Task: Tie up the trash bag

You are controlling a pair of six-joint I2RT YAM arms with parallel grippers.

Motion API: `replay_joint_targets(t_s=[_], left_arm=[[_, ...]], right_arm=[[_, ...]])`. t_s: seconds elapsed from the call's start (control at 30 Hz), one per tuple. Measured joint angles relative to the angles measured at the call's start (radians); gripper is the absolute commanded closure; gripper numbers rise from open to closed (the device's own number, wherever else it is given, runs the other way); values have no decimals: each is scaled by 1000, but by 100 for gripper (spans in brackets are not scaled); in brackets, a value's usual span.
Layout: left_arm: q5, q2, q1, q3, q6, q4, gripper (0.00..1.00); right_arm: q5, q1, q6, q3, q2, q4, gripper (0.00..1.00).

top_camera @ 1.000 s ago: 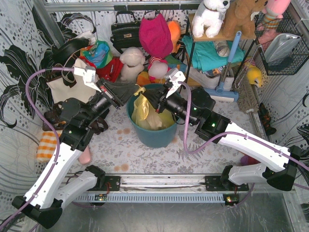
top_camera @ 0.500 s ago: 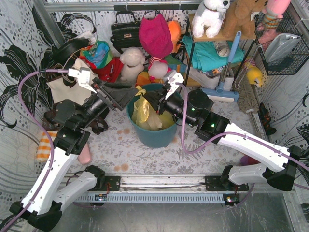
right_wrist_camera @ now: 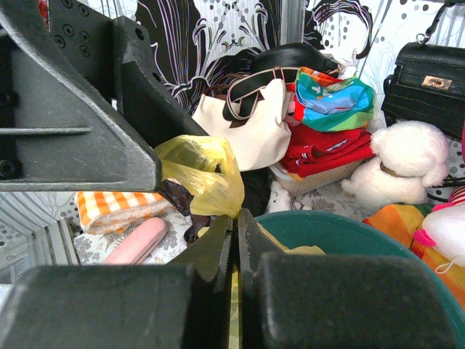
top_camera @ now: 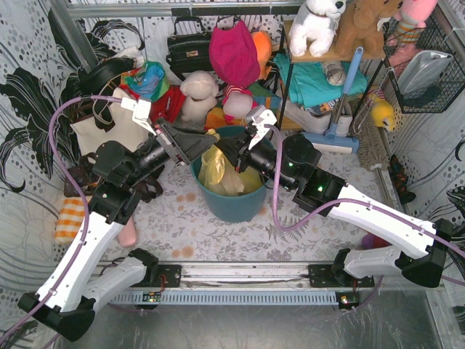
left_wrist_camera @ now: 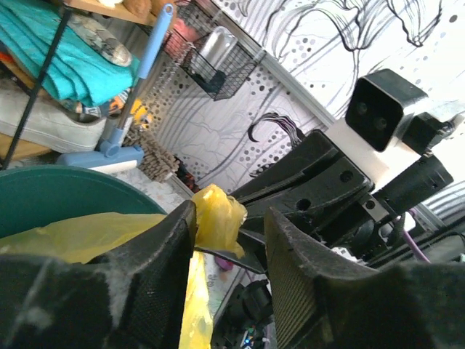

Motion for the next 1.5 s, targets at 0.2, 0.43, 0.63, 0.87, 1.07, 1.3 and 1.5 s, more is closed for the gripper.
replay_joint_targets(t_s=[0.2, 0.43, 0.63, 0.87, 1.07, 1.3, 1.5], left_arm=[[80, 38, 0, 27, -39, 73, 71], [122, 44, 0, 71, -66, 177, 67], [61, 3, 0, 78, -14, 131, 34], [-6, -81, 0, -21, 84, 106, 25], [8, -76, 0, -192, 116, 262, 28], [-1, -21, 0, -301, 125, 491, 27], [-5, 19, 0, -315, 85, 711, 28]], right_arm=[[0, 0, 0, 0, 0, 0, 100], [3, 0, 0, 0, 0, 0, 100], [3, 0, 3, -1, -1, 0, 100], [3, 0, 4, -2, -1, 0, 100], [3, 0, 12, -2, -1, 0, 100], [3, 0, 19, -2, -1, 0, 100], [3, 0, 19, -2, -1, 0, 100]])
